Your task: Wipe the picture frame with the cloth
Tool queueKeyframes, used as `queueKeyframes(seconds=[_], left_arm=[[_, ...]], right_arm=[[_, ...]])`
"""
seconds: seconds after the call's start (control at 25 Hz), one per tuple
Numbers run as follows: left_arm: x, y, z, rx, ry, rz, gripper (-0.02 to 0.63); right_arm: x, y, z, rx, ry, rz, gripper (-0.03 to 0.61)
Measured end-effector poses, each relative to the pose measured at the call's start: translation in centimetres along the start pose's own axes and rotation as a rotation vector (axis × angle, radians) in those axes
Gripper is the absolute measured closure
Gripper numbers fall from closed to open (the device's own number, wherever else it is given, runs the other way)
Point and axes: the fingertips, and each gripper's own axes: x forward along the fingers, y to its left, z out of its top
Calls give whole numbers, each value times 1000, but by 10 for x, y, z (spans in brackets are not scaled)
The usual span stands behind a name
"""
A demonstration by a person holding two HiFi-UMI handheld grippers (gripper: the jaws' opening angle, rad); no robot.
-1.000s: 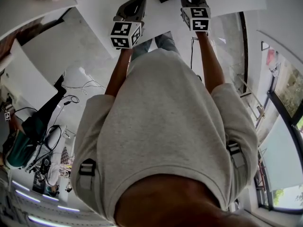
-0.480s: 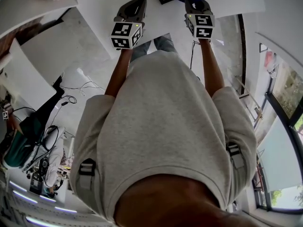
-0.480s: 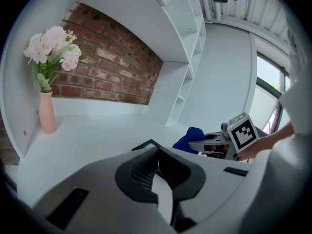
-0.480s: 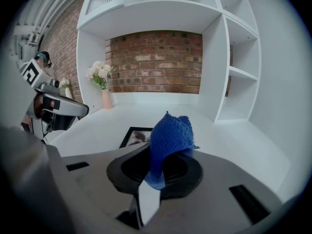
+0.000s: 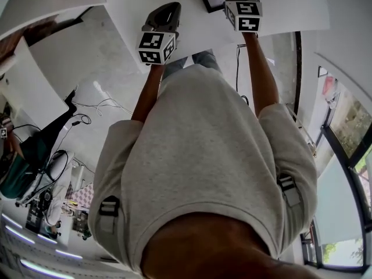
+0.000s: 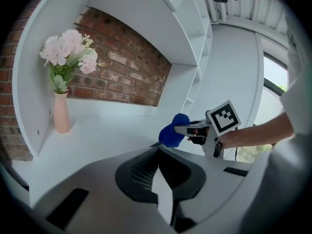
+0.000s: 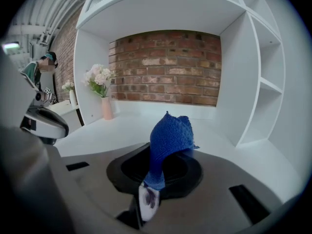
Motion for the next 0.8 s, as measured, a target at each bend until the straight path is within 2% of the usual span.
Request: queueKeyframes(seconds=[0.36, 0.8], left_arm=[[-13, 25, 0, -24, -2, 61, 595], [-7, 35, -3, -22, 11, 49, 595]], right_arm=[[39, 10, 5, 2, 26, 37, 521], [49, 17, -21, 9, 80, 44, 520]])
